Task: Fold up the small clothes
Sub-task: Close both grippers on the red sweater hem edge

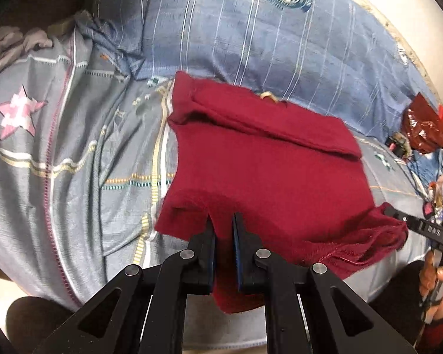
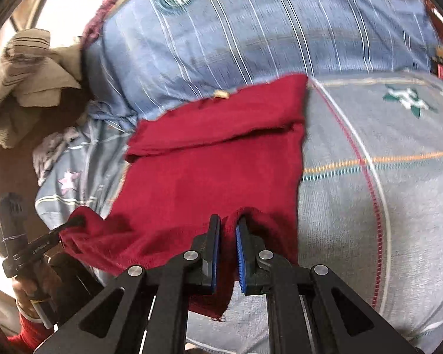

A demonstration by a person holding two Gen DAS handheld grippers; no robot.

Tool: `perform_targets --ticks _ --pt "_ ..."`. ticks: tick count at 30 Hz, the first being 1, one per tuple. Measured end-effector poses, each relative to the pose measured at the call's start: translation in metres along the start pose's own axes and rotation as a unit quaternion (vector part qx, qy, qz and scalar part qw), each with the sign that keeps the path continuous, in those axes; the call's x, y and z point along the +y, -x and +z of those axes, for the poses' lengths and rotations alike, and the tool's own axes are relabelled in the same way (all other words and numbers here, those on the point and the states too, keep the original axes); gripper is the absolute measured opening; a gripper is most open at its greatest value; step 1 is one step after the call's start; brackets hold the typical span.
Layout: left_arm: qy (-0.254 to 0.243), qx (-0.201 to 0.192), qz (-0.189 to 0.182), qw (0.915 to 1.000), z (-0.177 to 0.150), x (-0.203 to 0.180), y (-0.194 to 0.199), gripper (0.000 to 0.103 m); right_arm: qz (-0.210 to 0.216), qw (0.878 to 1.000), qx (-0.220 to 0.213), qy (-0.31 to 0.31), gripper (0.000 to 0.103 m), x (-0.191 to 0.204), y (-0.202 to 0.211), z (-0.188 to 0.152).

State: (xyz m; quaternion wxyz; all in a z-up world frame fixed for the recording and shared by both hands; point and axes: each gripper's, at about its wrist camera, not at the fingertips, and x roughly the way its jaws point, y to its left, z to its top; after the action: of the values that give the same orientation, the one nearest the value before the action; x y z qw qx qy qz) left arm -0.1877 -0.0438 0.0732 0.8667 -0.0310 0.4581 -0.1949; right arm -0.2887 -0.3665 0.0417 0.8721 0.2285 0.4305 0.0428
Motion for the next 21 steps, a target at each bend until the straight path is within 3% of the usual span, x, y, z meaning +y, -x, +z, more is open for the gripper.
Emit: perform_targets --ticks 3,6,10,15,21 --pt "-0.003 0.011 0.008 0.9999 -0.002 -0.002 -0.015 0.009 0.008 0.999 0.031 -0.026 0.015 -0.007 -0.014 -0.007" --pt "-0.004 0.016 0.011 0.9998 -0.003 -0.003 -0.022 0.009 0.030 0.996 0.055 -0.059 0.030 -0.015 -0.017 -0.016" --pt "-0.003 0.017 0.010 0.9998 -0.003 -0.002 -0.025 0.009 0.064 0.993 0.065 -0.072 0.041 -0.013 -0.011 -0.028" --pt "0.003 0.016 0.008 0.9998 -0.004 0.002 -0.022 0.009 0.121 0.982 0.097 -0.110 0.042 -0.011 -0.029 -0.042" --pt "0.001 0.013 0.007 0.9999 -0.005 0.003 -0.017 0.009 0.132 0.982 0.075 -0.114 0.042 -0.007 -0.023 -0.056"
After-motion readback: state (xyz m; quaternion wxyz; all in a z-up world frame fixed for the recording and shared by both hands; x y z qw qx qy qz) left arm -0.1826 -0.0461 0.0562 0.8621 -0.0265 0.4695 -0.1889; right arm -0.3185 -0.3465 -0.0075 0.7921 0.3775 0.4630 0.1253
